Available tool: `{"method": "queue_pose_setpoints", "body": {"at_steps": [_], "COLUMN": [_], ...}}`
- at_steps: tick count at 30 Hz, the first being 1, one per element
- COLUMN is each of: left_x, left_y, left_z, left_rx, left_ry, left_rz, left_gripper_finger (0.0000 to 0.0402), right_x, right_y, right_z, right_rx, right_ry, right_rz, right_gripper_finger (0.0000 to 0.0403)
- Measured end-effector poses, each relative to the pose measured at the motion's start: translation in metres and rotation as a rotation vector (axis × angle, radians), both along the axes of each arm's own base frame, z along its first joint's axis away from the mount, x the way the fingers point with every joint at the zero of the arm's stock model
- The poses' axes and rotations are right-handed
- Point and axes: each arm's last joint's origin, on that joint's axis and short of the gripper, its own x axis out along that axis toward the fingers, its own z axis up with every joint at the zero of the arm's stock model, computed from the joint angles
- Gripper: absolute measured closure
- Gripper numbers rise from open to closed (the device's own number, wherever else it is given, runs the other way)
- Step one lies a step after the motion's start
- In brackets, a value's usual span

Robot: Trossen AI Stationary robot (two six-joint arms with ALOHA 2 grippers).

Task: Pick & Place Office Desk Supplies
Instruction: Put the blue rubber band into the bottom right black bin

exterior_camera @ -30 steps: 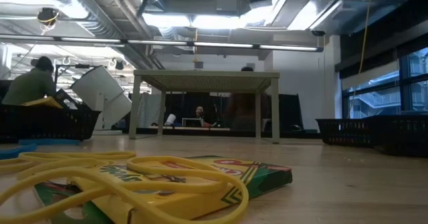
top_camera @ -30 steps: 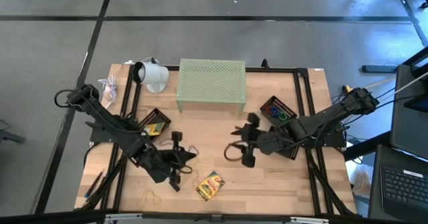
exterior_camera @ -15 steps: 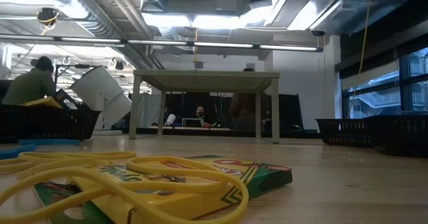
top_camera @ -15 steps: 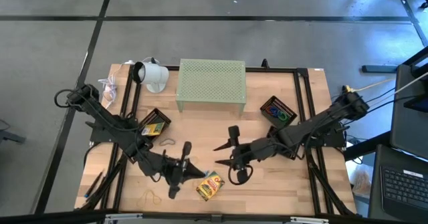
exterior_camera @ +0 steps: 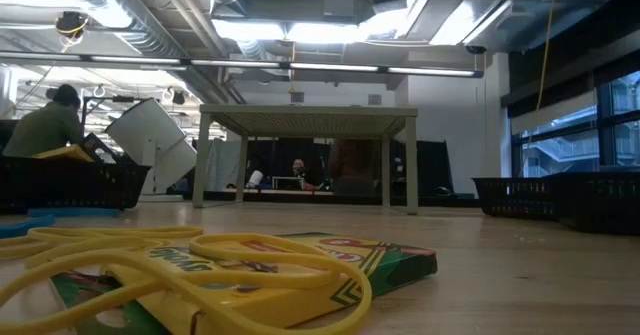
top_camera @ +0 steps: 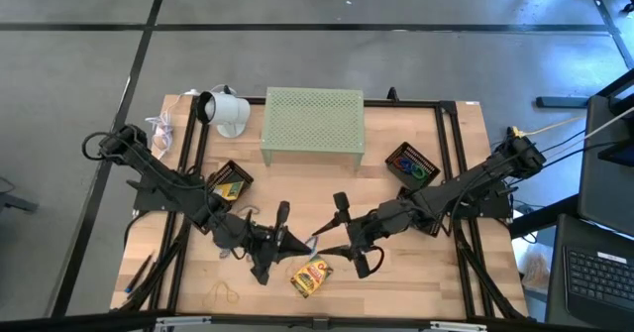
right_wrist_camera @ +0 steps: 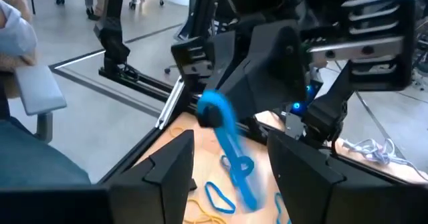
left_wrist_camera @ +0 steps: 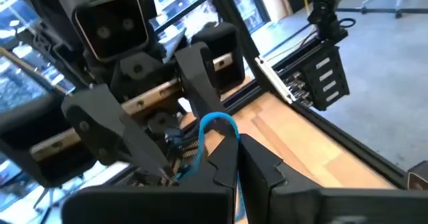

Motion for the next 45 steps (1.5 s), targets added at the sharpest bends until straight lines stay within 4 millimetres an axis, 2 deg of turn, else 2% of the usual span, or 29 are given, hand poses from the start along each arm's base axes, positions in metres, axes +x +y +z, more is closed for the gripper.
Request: {"method": "queue_pose_setpoints", "body": {"at_steps": [10, 14, 19, 27, 32, 36, 40, 45], "left_x": [0.011, 0.013, 0.013, 0.013, 0.013, 0.011, 0.008, 0.002], "left_y": [0.016, 0.02, 0.02, 0.019, 0.019, 0.016, 0.013, 0.01], "left_z": [0.008, 0.008, 0.008, 0.008, 0.007, 0.004, -0.001, -0.006], "left_rx": [0.018, 0.017, 0.017, -0.002, -0.059, -0.047, -0.033, -0.089], "left_ry": [-0.078, -0.082, -0.082, -0.075, -0.062, -0.031, 0.016, 0.053], "left_rz": [0.002, 0.013, 0.015, 0.015, 0.025, 0.018, 0.037, 0.219], "left_gripper_finger": [0.0399, 0.0399, 0.0399, 0.0397, 0.039, 0.0364, 0.0317, 0.0255], "right_x": [0.0, 0.0, 0.0, -0.001, -0.001, -0.001, -0.001, -0.004], "right_y": [0.001, 0.001, 0.0, 0.0, 0.0, 0.0, -0.001, -0.006], "right_z": [0.0, -0.001, -0.002, -0.005, -0.005, -0.005, -0.006, -0.017], "right_rx": [0.004, 0.001, -0.002, -0.016, 0.045, 0.094, 0.149, 0.206], "right_ry": [0.004, 0.009, 0.018, 0.053, 0.073, 0.09, 0.115, 0.237], "right_rz": [0.025, 0.024, 0.022, 0.021, 0.008, -0.002, -0.054, -0.205], "right_gripper_finger": [0.0209, 0.0221, 0.0267, 0.0387, 0.0392, 0.0398, 0.0399, 0.04]}}
